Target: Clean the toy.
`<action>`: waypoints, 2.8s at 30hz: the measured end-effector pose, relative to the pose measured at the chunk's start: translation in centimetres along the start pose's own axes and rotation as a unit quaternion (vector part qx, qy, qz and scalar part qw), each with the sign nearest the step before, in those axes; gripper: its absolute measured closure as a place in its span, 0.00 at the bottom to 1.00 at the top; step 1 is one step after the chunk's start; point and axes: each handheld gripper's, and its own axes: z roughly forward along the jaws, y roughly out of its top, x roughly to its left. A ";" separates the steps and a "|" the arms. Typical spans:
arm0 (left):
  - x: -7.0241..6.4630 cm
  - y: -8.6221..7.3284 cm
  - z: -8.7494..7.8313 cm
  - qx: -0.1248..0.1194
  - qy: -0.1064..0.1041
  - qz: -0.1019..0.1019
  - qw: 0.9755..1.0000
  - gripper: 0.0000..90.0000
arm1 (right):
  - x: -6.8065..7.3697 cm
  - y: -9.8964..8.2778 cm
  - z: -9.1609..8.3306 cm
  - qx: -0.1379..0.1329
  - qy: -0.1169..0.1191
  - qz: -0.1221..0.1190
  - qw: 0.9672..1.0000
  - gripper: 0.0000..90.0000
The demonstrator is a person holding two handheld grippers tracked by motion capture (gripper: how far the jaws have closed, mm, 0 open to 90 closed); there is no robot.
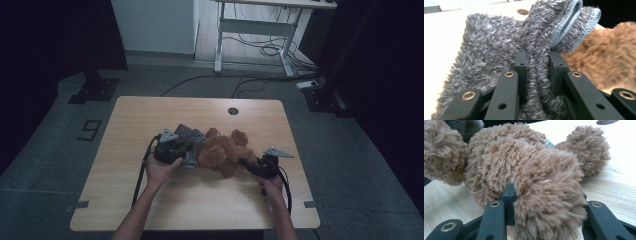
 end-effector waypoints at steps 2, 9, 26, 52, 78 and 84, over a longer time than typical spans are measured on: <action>0.8 -0.5 -0.6 -0.002 0.015 -0.005 1.000 0.80 | 0.0 0.0 0.0 0.000 -0.002 -0.003 1.000 0.61; 2.3 -2.0 -1.4 0.005 0.044 -0.026 0.999 0.80 | 0.1 0.0 0.0 -0.002 -0.006 -0.002 1.000 0.61; -0.7 2.0 -2.4 -0.019 0.023 0.016 0.999 0.80 | -0.1 0.0 0.0 -0.003 -0.007 -0.001 1.000 0.61; -8.4 -0.5 4.2 0.057 -0.059 0.098 0.992 0.80 | 0.3 -0.6 -0.1 0.006 -0.011 0.004 1.000 0.62; -7.6 -4.2 2.9 0.086 -0.073 0.096 0.989 0.81 | 0.5 -0.7 -0.3 0.016 -0.007 0.006 1.000 0.63; -8.3 -2.7 1.5 0.042 -0.067 0.091 0.993 0.81 | 0.3 -0.7 -0.3 0.009 -0.003 0.012 1.000 0.63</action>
